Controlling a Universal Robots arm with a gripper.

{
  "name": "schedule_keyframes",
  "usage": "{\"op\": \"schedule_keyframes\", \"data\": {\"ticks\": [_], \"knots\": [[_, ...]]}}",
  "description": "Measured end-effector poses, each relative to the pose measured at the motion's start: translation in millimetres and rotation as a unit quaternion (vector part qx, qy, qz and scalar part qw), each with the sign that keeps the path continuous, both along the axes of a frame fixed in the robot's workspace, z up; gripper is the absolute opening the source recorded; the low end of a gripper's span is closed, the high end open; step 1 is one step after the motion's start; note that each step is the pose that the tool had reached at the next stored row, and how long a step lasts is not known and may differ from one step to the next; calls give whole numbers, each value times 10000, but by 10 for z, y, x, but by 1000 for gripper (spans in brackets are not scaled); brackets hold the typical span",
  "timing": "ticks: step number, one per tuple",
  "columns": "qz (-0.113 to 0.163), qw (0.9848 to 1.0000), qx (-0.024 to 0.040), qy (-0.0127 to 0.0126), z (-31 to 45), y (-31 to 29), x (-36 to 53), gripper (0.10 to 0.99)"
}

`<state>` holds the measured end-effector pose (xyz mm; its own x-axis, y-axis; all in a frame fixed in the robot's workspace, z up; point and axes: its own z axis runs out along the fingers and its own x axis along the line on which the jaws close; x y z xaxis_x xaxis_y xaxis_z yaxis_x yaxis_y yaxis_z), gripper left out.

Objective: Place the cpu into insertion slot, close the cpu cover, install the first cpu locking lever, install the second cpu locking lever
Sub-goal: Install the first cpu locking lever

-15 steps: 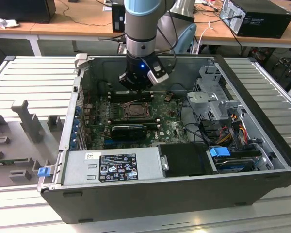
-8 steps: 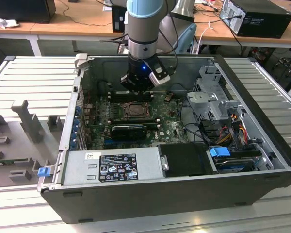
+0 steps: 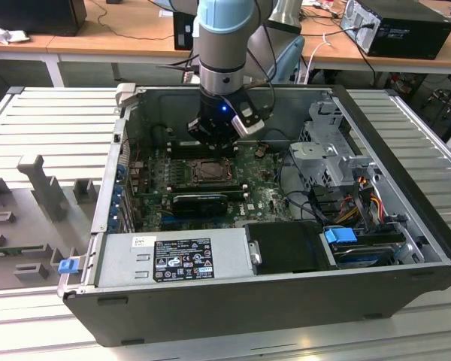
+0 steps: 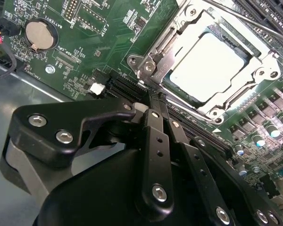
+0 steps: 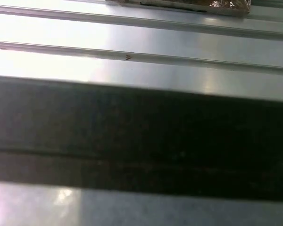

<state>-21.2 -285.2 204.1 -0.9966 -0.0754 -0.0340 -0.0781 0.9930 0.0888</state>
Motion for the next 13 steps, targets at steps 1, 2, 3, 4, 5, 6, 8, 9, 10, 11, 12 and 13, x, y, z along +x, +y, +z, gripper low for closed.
{"op": "schedule_keyframes", "data": {"ticks": [1,2,3,4,5,6,8,9,10,11,12,13], "knots": [[1,10000,0,0,0,-4,0,106],[0,10000,0,0,0,-9,0,106],[-1,10000,1,0,-1,-11,0,106],[-1,10000,1,0,-1,-12,0,106],[0,10000,0,0,0,-14,0,106],[0,10000,0,0,0,-15,0,106],[0,10000,-5,0,-4,-16,0,106],[0,10000,-8,1,-8,-16,0,106],[0,10000,-9,0,-12,-16,0,106],[0,10000,-3,-2,-21,-14,1,106],[0,10000,-7,-1,-25,-15,0,106],[0,10000,-11,0,-30,-16,0,106]]}}
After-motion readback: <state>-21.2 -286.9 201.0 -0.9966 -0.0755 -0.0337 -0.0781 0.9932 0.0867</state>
